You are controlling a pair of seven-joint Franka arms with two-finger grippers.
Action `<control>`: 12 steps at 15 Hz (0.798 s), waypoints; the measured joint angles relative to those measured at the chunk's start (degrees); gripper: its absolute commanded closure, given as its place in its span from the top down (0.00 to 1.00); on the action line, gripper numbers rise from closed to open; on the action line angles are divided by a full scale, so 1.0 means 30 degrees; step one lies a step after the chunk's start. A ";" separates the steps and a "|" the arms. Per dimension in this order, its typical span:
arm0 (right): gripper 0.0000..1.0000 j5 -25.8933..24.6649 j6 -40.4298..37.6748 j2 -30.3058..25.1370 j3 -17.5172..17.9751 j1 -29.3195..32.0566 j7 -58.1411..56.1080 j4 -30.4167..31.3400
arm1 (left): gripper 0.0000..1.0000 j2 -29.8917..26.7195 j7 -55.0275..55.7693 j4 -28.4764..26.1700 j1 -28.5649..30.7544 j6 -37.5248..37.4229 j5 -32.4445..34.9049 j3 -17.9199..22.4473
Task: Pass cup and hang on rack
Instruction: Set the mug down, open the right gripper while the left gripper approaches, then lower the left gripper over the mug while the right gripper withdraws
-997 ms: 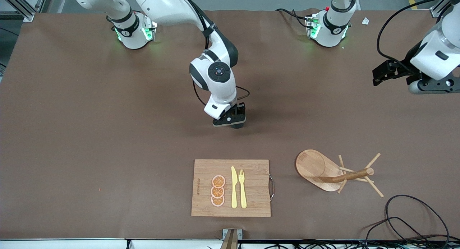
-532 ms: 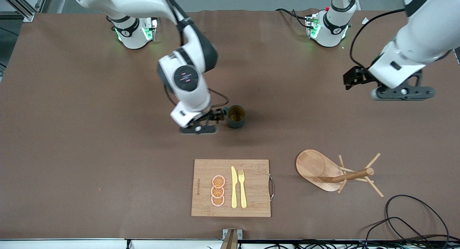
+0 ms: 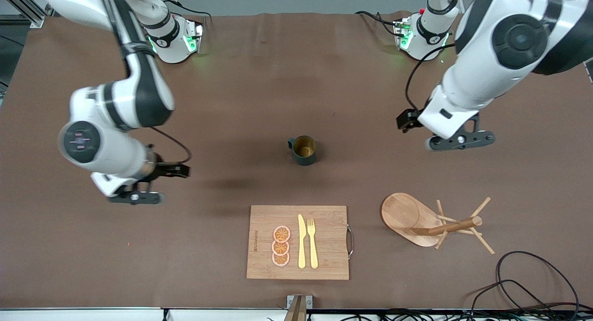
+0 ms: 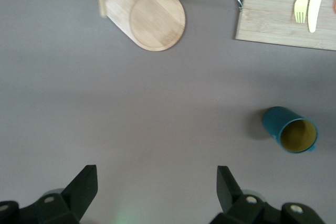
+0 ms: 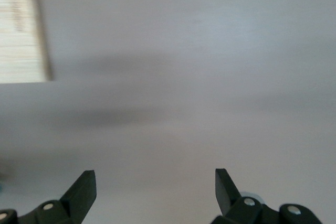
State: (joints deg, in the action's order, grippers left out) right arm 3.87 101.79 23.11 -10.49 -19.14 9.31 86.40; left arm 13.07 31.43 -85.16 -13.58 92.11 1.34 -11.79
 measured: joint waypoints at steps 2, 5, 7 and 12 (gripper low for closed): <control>1.00 -0.0309 -0.0756 -0.0648 0.0002 0.1365 -0.1285 0.0008 | 1.00 0.0594 0.2125 -0.0037 -0.0940 0.0475 0.0125 -0.0018; 1.00 -0.0621 -0.1734 -0.1556 0.0013 0.3208 -0.2412 0.0024 | 1.00 0.1673 0.5889 -0.0088 -0.2833 0.1775 0.1172 -0.0051; 1.00 -0.0661 -0.2284 -0.1969 0.0016 0.4196 -0.2706 0.0089 | 1.00 0.2461 0.8296 -0.0098 -0.4093 0.2718 0.1560 -0.0065; 1.00 -0.1163 -0.2598 -0.2230 0.0035 0.4950 -0.2801 0.0136 | 1.00 0.3954 1.2974 -0.0096 -0.6087 0.4181 0.2561 -0.0063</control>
State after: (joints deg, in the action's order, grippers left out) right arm 0.38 94.00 16.42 -10.39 -4.29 0.90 86.80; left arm 24.93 70.35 -85.45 -31.84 104.65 9.02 -11.98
